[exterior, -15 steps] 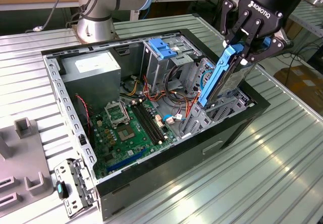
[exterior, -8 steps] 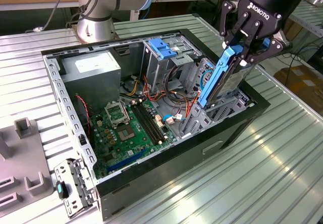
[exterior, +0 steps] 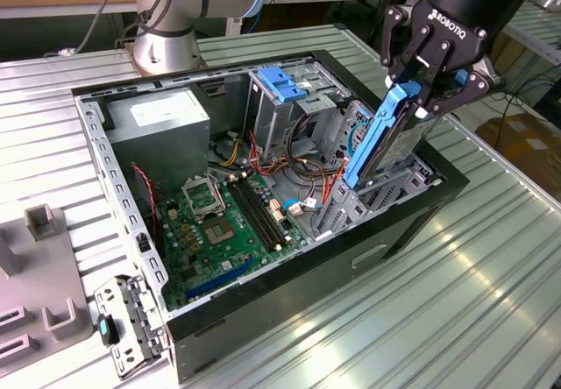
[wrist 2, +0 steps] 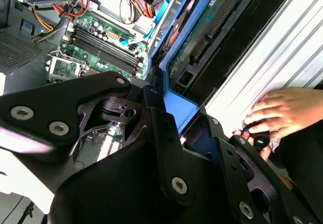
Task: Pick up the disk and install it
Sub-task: 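Insert the disk into the insertion slot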
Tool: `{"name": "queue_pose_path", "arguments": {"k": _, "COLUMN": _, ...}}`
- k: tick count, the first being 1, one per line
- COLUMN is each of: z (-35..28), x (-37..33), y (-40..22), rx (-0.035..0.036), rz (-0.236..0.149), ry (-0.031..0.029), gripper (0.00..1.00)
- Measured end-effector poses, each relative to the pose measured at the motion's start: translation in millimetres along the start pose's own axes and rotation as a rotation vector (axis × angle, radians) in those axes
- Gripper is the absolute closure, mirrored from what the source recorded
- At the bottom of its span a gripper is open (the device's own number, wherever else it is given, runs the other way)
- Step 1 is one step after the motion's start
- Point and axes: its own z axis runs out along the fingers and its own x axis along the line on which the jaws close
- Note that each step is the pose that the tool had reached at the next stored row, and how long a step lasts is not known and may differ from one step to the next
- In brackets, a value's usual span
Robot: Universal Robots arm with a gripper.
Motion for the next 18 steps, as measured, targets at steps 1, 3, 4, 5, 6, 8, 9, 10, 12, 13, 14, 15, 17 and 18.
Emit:
{"name": "queue_pose_path", "arguments": {"k": 1, "z": 0.4, "x": 0.0, "y": 0.0, "rx": 0.0, "rz": 0.0, "ry": -0.0001, "gripper": 0.63}}
{"name": "queue_pose_path", "arguments": {"k": 3, "z": 0.8, "x": 0.1, "y": 0.0, "rx": -0.0001, "rz": 0.0, "ry": 0.0001, "gripper": 0.63}}
{"name": "queue_pose_path", "arguments": {"k": 4, "z": 1.0, "x": 0.1, "y": 0.0, "rx": -0.0001, "rz": 0.0, "ry": 0.0, "gripper": 0.63}}
{"name": "queue_pose_path", "arguments": {"k": 5, "z": 1.1, "x": 0.0, "y": 0.0, "rx": -0.0001, "rz": 0.0, "ry": 0.0, "gripper": 0.63}}
{"name": "queue_pose_path", "arguments": {"k": 6, "z": 1.1, "x": 0.0, "y": 0.0, "rx": -0.0001, "rz": 0.0, "ry": -0.0001, "gripper": 0.63}}
{"name": "queue_pose_path", "arguments": {"k": 8, "z": 1.5, "x": 0.0, "y": 0.0, "rx": -0.0001, "rz": 0.0, "ry": -0.0001, "gripper": 0.63}}
{"name": "queue_pose_path", "arguments": {"k": 9, "z": 1.9, "x": 0.1, "y": 0.0, "rx": -0.0001, "rz": 0.0, "ry": 0.0, "gripper": 0.63}}
{"name": "queue_pose_path", "arguments": {"k": 10, "z": 2.3, "x": 0.1, "y": 0.0, "rx": -0.0001, "rz": 0.0, "ry": 0.0, "gripper": 0.63}}
{"name": "queue_pose_path", "arguments": {"k": 12, "z": 3.3, "x": 0.1, "y": 0.0, "rx": -0.0001, "rz": 0.0, "ry": -0.0001, "gripper": 0.63}}
{"name": "queue_pose_path", "arguments": {"k": 13, "z": 3.8, "x": 0.1, "y": 0.0, "rx": -0.0001, "rz": 0.0, "ry": -0.0001, "gripper": 0.63}}
{"name": "queue_pose_path", "arguments": {"k": 14, "z": 4.5, "x": 0.1, "y": 0.1, "rx": -0.0001, "rz": 0.0, "ry": -0.0001, "gripper": 0.63}}
{"name": "queue_pose_path", "arguments": {"k": 15, "z": 5.0, "x": 0.1, "y": 0.1, "rx": -0.0001, "rz": 0.0, "ry": -0.0001, "gripper": 0.63}}
{"name": "queue_pose_path", "arguments": {"k": 17, "z": 5.9, "x": 0.1, "y": 0.1, "rx": -0.0001, "rz": 0.0, "ry": 0.0, "gripper": 0.63}}
{"name": "queue_pose_path", "arguments": {"k": 18, "z": 6.4, "x": 0.2, "y": 0.1, "rx": -0.0001, "rz": 0.0, "ry": -0.0001, "gripper": 0.63}}
